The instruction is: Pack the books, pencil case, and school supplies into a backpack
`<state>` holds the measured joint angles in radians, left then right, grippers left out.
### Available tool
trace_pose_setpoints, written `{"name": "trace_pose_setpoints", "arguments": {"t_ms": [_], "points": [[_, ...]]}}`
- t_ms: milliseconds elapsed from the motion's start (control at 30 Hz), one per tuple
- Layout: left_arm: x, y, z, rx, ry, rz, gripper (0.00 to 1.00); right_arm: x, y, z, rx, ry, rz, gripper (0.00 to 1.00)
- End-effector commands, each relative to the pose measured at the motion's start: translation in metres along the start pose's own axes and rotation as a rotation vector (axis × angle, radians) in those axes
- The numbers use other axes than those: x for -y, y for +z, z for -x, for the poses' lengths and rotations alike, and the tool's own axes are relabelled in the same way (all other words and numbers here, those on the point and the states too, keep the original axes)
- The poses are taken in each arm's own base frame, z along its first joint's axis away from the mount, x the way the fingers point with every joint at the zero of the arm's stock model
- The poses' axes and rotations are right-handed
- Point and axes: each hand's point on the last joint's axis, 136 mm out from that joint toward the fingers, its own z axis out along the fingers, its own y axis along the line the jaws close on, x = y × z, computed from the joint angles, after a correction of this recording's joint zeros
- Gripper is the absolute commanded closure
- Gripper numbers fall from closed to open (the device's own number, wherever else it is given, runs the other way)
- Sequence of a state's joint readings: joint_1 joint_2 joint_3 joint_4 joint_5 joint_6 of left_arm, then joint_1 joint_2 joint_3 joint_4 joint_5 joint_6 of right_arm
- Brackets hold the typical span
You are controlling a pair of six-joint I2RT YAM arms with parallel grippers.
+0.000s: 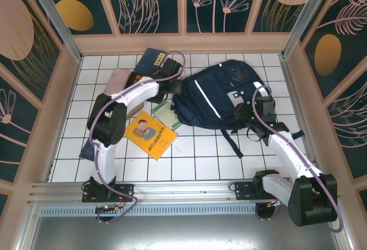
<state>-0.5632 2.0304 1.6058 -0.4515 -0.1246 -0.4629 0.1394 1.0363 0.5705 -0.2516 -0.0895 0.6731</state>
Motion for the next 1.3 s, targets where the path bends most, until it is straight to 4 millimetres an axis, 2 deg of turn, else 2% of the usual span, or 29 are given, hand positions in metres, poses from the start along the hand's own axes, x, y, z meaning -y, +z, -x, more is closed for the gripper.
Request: {"name": "trace_pose_setpoints", "arguments": {"t_ms": [0, 100, 300, 367, 500, 633, 833, 933, 1100, 1267], "points": [[0.027, -0.043, 0.005, 0.06, -0.042, -0.111, 0.42, 0.017, 0.001, -0.006, -0.017, 0.076, -0.031, 0.26], [0.049, -0.061, -0.014, 0.058, -0.025, -0.134, 0.42, 0.039, 0.001, -0.007, -0.018, 0.153, -0.093, 0.3], [0.097, -0.08, -0.059, 0.026, -0.001, -0.218, 0.42, 0.06, -0.004, -0.008, -0.007, 0.215, -0.131, 0.33], [0.116, -0.085, -0.074, 0.022, 0.024, -0.256, 0.43, 0.062, -0.002, -0.01, -0.017, 0.242, -0.093, 0.35], [0.166, -0.094, -0.109, 0.002, 0.118, -0.369, 0.48, 0.059, 0.006, -0.013, -0.034, 0.286, 0.003, 0.42], [0.198, -0.093, -0.145, -0.014, 0.228, -0.411, 0.52, 0.058, 0.01, -0.01, -0.026, 0.289, 0.049, 0.43], [0.211, -0.071, -0.199, -0.026, 0.409, -0.356, 0.56, 0.059, 0.019, -0.009, -0.034, 0.277, 0.059, 0.46], [0.215, -0.058, -0.218, -0.05, 0.428, -0.373, 0.57, 0.058, 0.024, -0.012, -0.041, 0.28, 0.078, 0.46], [0.223, -0.044, -0.224, -0.04, 0.425, -0.401, 0.57, 0.054, 0.029, -0.01, -0.039, 0.292, 0.114, 0.42], [0.229, -0.024, -0.223, -0.023, 0.438, -0.36, 0.61, 0.053, 0.035, -0.016, -0.062, 0.292, 0.134, 0.5]]}}
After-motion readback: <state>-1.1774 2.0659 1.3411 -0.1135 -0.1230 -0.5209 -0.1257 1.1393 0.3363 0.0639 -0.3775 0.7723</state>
